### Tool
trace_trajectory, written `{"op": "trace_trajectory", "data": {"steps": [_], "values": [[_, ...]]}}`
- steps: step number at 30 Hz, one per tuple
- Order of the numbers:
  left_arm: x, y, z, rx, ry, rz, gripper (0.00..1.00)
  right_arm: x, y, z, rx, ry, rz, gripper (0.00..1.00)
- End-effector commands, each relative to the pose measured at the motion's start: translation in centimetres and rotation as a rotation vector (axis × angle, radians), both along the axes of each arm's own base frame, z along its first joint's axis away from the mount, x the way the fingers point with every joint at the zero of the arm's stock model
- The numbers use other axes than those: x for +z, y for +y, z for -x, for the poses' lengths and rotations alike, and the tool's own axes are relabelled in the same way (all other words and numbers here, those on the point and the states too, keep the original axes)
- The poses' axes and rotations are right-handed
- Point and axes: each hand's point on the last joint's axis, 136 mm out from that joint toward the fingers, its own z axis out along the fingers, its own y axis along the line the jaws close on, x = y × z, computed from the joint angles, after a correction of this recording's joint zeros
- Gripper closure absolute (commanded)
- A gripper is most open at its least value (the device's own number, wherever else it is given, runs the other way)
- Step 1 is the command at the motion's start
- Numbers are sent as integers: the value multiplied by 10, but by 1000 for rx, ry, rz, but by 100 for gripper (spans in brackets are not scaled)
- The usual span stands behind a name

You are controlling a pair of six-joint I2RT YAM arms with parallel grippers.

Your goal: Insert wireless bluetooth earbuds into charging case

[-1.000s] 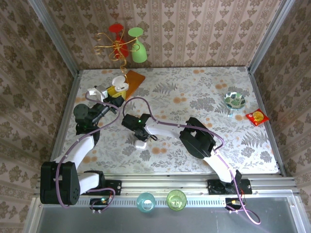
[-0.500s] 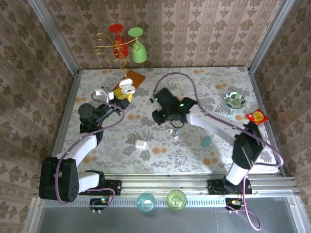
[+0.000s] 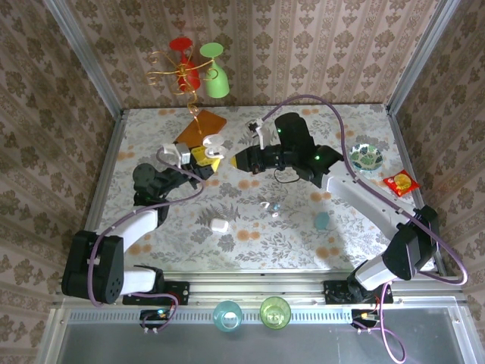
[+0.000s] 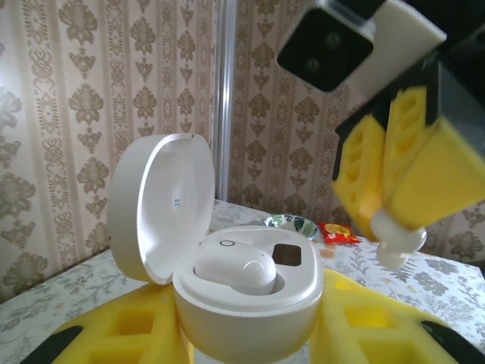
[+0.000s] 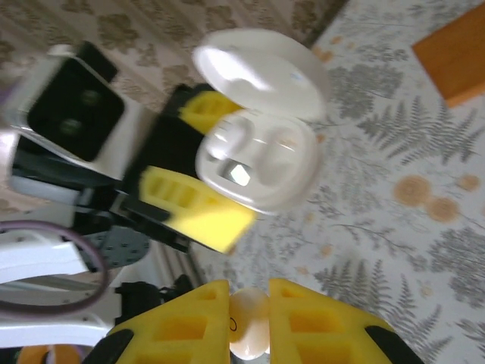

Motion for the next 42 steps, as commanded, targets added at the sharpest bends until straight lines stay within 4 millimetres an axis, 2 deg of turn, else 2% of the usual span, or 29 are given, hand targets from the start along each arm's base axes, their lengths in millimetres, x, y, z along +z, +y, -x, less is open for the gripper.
{"op": "trace_trajectory", "data": {"steps": [1, 6, 20, 42], "values": [[3, -6, 13, -62, -41, 4, 72, 39, 10, 6, 77, -38, -114, 84], [1, -8, 17, -81, -49, -4, 71, 46, 15, 2, 91, -41, -138, 84], [8, -12, 34, -163, -76, -4, 71, 29, 14, -19, 38, -31, -107, 85], [22, -12, 33, -154, -110, 10, 71, 4, 14, -26, 26, -2, -68, 84]]}}
